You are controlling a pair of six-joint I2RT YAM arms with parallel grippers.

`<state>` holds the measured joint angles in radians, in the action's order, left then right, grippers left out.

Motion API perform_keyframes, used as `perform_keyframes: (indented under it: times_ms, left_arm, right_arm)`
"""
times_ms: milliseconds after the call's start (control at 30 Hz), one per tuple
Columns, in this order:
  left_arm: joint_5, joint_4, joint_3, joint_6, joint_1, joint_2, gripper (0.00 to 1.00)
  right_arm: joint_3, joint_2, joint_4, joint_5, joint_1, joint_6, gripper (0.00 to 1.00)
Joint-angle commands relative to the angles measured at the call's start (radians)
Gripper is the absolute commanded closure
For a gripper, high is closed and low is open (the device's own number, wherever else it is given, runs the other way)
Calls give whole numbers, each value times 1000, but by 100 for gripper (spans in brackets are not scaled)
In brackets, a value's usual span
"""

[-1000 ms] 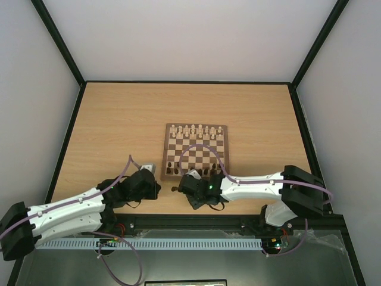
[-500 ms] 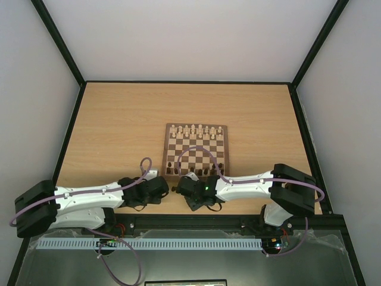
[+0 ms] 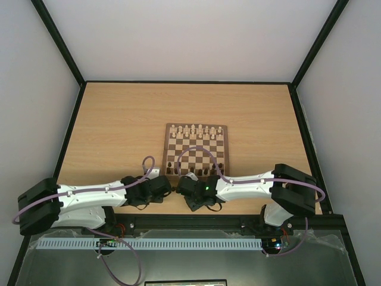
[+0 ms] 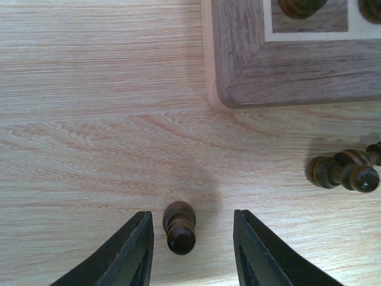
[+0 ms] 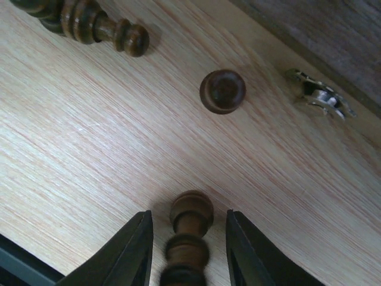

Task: Set up the chess pieces on the board
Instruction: Place the chess piece at the center of the board, then pick up the chess piece at the center of the board.

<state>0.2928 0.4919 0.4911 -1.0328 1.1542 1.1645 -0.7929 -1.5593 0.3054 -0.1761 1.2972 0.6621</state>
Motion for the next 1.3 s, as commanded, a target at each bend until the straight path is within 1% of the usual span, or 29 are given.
perform_keyframes:
  times_ms: [0, 200, 300, 533, 667, 700, 767, 1000, 1167, 1267]
  left_arm:
    - [29, 36, 21, -5, 10, -49, 58]
    - [38, 65, 36, 2, 13, -138, 48]
    - [43, 78, 45, 12, 14, -177, 38]
    - [51, 86, 67, 35, 15, -254, 22]
    - [51, 86, 73, 41, 15, -273, 9]
    - [51, 86, 73, 41, 15, -274, 2]
    - [52, 90, 77, 38, 14, -274, 1]
    - [61, 96, 81, 40, 15, -306, 1]
    - [63, 97, 82, 42, 15, -311, 1]
    - [65, 97, 82, 44, 15, -315, 1]
  right_arm:
    - [10, 37, 27, 2, -1, 2, 65]
    - [-10, 93, 69, -13, -1, 8, 57]
    - [-19, 109, 85, -25, -1, 11, 53]
    - [-42, 94, 107, -33, -1, 11, 54]
    - [-55, 73, 111, -34, -1, 7, 58]
    - [-57, 67, 110, -34, -1, 5, 58]
    - [-66, 60, 111, -31, -1, 1, 61]
    - [-89, 24, 131, -29, -1, -2, 63]
    - [-97, -5, 144, -27, -1, 4, 75]
    - [-96, -8, 147, -26, -1, 6, 87]
